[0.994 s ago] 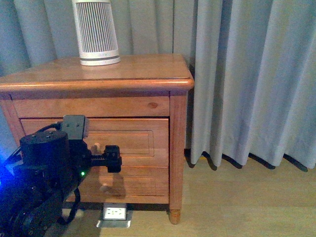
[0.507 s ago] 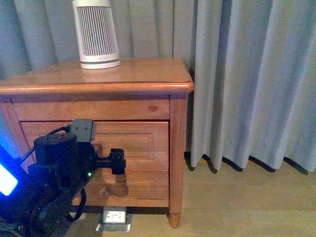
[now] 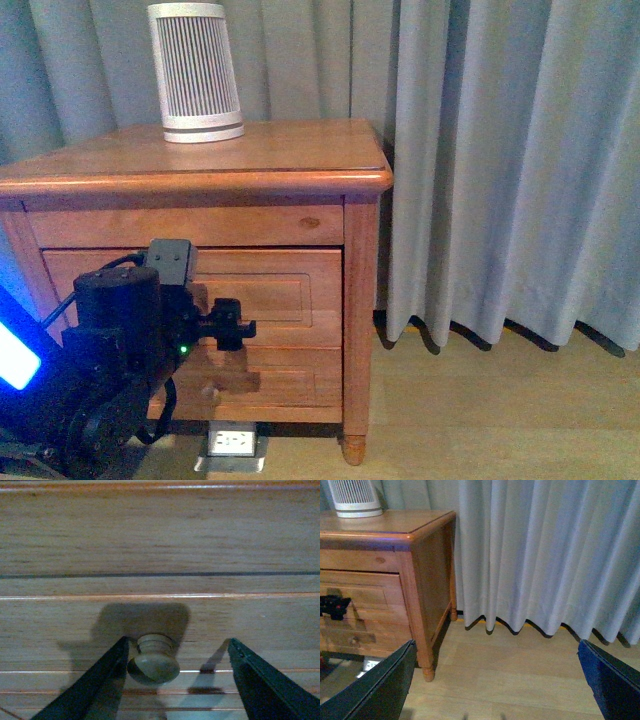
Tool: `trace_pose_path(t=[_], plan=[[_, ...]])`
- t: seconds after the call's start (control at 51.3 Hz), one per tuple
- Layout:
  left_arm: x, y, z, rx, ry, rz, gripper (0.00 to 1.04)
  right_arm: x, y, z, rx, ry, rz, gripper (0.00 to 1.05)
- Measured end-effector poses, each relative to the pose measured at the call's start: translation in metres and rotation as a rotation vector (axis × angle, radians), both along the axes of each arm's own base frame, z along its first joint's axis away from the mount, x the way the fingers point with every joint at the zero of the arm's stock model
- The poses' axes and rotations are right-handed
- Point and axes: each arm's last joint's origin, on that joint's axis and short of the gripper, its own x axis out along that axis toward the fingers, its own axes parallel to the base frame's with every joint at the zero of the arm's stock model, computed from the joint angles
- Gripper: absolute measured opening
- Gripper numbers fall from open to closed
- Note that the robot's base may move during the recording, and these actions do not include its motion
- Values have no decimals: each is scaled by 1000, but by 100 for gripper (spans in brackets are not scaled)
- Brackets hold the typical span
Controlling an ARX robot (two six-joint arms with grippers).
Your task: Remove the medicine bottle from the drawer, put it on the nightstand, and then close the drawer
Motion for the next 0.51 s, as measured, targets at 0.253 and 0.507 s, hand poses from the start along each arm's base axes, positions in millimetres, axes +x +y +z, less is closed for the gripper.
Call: trace_pose_path(t=[0.253, 0.507], plan=[[1, 4, 0, 2, 5, 26, 26, 0, 0, 0, 0, 0, 0, 98], [0, 4, -1, -2, 7, 27, 25, 0, 0, 0, 0, 0, 0, 98]])
